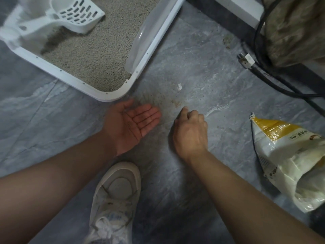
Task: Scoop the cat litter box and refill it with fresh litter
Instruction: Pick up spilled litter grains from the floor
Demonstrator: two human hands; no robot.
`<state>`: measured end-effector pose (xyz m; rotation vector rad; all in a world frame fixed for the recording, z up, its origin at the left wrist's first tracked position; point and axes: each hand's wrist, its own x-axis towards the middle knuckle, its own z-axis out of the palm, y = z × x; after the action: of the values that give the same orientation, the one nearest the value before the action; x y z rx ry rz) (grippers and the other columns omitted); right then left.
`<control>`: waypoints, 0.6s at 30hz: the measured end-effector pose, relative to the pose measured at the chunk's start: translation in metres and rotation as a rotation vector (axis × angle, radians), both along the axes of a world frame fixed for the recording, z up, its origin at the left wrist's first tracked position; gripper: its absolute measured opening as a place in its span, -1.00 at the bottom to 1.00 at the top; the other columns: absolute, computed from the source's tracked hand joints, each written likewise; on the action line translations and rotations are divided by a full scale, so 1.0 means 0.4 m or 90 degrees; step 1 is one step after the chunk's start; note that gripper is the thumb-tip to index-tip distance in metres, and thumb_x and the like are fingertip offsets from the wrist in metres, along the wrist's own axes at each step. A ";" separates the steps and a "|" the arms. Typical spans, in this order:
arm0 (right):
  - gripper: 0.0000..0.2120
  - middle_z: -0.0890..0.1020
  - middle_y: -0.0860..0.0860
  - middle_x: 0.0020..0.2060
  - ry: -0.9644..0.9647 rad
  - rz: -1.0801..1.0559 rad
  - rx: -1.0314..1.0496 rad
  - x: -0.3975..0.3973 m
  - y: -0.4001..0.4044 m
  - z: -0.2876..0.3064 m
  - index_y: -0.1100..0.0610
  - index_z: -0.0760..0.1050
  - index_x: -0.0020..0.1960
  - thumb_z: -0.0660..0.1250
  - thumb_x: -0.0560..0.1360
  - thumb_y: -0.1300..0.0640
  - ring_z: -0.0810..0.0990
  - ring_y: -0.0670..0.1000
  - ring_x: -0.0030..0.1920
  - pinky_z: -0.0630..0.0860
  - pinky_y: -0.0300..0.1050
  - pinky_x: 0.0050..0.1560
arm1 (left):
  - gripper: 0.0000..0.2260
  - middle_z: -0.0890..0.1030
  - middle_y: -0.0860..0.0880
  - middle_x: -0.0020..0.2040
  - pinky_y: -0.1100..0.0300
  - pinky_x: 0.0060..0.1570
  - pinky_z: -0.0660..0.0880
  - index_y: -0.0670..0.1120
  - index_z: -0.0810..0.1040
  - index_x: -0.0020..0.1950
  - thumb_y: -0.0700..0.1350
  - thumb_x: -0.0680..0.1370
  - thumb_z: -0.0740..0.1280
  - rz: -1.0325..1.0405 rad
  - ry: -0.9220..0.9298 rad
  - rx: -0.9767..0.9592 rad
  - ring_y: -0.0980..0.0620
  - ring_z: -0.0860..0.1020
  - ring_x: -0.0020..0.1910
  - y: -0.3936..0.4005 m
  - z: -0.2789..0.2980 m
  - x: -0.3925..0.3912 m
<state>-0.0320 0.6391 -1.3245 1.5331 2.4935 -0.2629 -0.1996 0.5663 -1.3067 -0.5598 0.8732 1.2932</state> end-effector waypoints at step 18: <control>-0.67 0.51 0.11 -0.04 0.209 -0.036 -0.003 -0.015 0.073 -0.006 0.05 0.56 0.31 0.29 0.58 0.03 0.46 0.17 0.00 0.48 0.04 0.05 | -0.53 0.68 -0.30 0.10 -0.15 0.04 0.62 -0.32 0.72 -0.14 0.02 0.62 0.20 0.003 0.011 -0.006 -0.22 0.69 0.04 0.000 0.000 -0.017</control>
<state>-0.0380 0.6681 -1.3268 1.6786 2.6887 -0.5707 -0.2062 0.5665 -1.3067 -0.5592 0.8935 1.2999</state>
